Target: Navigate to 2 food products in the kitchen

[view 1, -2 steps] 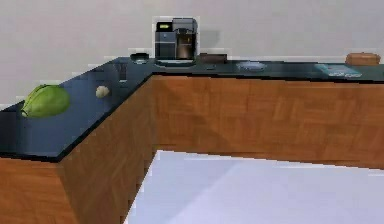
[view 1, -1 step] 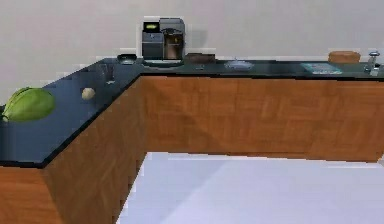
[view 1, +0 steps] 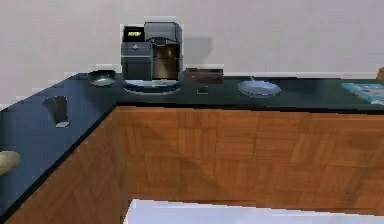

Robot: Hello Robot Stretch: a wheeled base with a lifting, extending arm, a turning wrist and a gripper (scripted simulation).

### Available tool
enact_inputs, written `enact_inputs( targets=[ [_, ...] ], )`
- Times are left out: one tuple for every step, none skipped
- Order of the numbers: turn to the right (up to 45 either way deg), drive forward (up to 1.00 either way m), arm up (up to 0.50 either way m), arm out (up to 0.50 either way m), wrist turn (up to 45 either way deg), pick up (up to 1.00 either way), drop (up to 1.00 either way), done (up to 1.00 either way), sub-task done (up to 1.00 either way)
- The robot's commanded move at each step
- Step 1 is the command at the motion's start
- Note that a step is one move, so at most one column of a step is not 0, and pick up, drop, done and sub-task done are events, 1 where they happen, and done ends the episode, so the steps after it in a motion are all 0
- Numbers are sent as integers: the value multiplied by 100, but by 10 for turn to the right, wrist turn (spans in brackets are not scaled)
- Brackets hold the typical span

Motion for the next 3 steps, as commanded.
enact_inputs(
  targets=[
    [-450, 0, 0, 0, 0, 0, 0, 0, 0],
    [0, 0, 0, 0, 0, 0, 0, 0, 100],
    [450, 0, 0, 0, 0, 0, 0, 0, 0]
  ],
)
